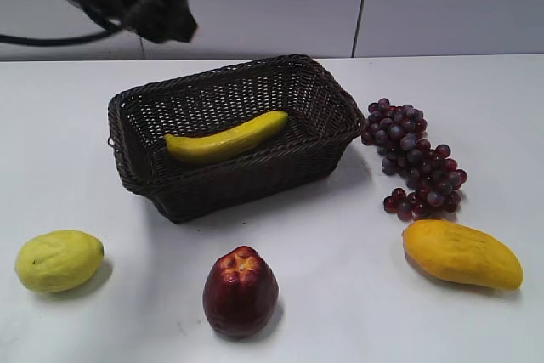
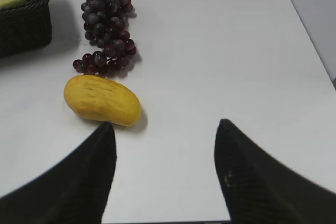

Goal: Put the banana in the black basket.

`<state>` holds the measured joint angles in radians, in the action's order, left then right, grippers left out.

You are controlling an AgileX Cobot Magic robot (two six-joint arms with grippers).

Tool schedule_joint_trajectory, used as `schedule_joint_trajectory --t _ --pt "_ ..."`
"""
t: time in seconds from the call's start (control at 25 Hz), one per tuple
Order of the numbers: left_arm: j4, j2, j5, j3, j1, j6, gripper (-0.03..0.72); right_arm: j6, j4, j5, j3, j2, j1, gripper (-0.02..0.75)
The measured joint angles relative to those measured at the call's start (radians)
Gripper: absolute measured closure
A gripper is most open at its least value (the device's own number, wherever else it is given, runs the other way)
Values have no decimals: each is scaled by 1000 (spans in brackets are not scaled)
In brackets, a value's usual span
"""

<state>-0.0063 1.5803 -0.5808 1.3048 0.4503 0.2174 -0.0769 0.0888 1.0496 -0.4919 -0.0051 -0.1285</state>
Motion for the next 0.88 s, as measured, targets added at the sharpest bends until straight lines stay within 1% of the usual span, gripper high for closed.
schedule_joint_trajectory --t 0.16,0.24,0.36,0.48,0.6,0.72,0.88 --pt "-8 -104 -182 5 -139 -20 33 0 0 0 0 0 0 256" --pt "-13 -139 -279 5 -224 -21 37 0 0 0 0 0 0 256" --pt "-20 -171 -424 5 -332 -24 41 0 0 0 0 0 0 256" --pt "-36 -190 -544 5 -413 -26 48 0 0 0 0 0 0 256" --pt "-38 -213 -605 -2 -452 -39 55 0 0 0 0 0 0 256" --pt "-47 -263 -627 -39 -456 -44 67 0 0 0 0 0 0 256" --pt "-67 -381 -631 -146 -456 -46 85 0 0 0 0 0 0 256"
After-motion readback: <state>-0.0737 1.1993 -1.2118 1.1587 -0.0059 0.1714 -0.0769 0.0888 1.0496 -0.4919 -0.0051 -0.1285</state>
